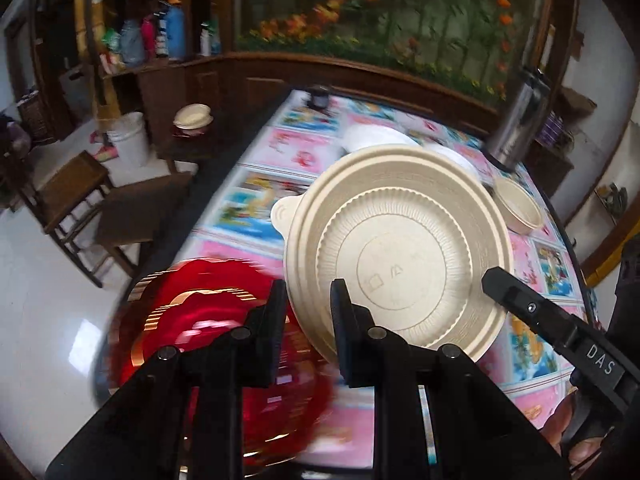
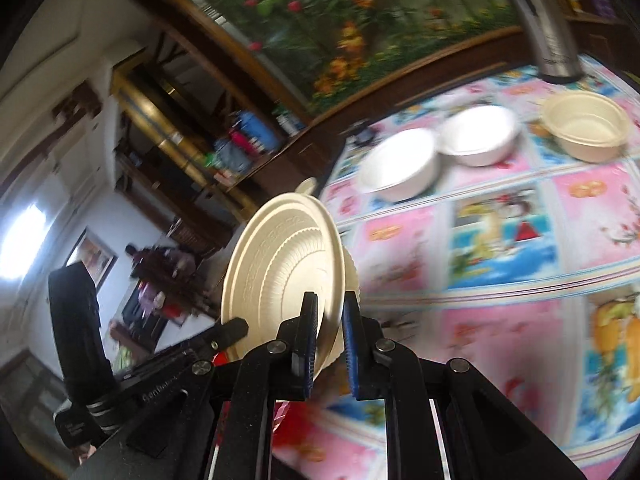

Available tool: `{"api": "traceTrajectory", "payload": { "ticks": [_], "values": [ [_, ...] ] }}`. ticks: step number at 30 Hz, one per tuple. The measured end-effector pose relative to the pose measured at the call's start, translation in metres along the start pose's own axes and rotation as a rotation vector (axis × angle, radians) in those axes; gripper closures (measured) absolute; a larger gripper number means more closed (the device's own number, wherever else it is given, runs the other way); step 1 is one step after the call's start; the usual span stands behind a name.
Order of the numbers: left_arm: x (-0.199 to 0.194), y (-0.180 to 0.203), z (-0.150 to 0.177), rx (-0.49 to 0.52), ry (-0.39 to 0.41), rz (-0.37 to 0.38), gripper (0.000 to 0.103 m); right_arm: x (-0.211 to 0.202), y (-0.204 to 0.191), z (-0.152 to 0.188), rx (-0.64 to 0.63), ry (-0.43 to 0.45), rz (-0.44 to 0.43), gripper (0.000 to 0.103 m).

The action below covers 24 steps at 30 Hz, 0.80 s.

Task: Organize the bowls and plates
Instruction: 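Carry the beige bowl with the right gripper over the red plates in the left gripper, then lower the beige bowl onto the red plates and open the right gripper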

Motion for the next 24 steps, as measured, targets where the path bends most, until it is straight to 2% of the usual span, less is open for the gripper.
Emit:
{"api": "traceTrajectory", "payload": {
  "ticks": [4,9,15,24],
  "values": [
    [-0.012,-0.044,0.017,-0.050,0.014,-0.041,0.084,0.024,-0.039,0.014,-0.064,-0.051,-0.043,0.090],
    [-0.007,-0.074,0.037,-0.092,0.004,-0.080,0.083,0.062,-0.069,0.040,-0.119,-0.141,-0.055,0.090],
    [0.011,-0.084,0.051,-0.100,-0.040,-0.105,0.083,0.092,-0.073,0.061,-0.133,-0.214,-0.027,0.089],
    [0.033,-0.098,0.062,-0.123,-0.106,-0.136,0.083,0.121,-0.065,0.082,-0.159,-0.278,0.034,0.087]
  ]
}}
Point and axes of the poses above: each gripper's, at about its wrist camera, not at the fingertips, and x roughly the way its jaws point, y to its right, z to its underside, the point moved 2 cm from there along x, roughly the way its jaws point, and after that the axes turned 8 degrees about -y, right-handed, at the moved point
